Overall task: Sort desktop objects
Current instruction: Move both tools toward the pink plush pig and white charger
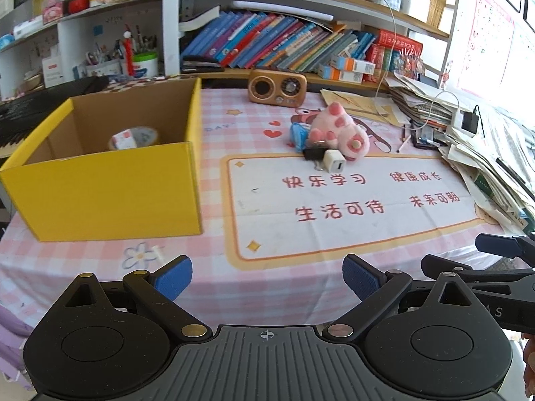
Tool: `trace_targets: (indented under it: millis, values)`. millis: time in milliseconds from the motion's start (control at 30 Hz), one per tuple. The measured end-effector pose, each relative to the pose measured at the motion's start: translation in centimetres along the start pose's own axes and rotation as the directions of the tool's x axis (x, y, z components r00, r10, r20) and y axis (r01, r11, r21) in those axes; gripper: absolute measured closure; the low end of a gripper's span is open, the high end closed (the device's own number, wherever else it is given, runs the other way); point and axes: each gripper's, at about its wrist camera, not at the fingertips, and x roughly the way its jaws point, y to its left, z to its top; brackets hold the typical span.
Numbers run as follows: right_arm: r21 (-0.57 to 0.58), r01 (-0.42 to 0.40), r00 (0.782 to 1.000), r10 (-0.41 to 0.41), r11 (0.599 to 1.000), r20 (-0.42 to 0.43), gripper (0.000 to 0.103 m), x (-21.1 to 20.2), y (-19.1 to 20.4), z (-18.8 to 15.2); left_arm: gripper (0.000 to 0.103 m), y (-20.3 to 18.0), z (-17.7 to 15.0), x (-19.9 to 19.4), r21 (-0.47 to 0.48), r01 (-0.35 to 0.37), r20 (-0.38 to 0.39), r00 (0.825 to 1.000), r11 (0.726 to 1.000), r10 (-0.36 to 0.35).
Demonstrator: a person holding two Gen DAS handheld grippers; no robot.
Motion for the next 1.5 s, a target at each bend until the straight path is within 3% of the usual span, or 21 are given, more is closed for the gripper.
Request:
trace_targets:
  millis: [700,1000,1500]
  values:
    - [0.008,-0.049,0.998,0.049,0.999,-0.036,0.024,6.8,-8.0,4.0,0.005,-5.7,4.3,6.6,-0.013,-0.043,-0.048,0.998,0.999,0.042]
    - [-0.02,-0.096,0.995,0.096,0.995,-0.038,0.024,9.0,-9.6,5.4,0.005,-6.8,5.4,8.1,-0.045,-0.088,-0.057,0.995,0.995,0.085]
    - [-0.006,-0.104,0.994,0.104,0.995,-0.018,0.024,11.3,-12.1,7.7,0.005,-7.8,6.9,9.9,-0.056,-0.118,-0.054,0.992,0.991,0.115]
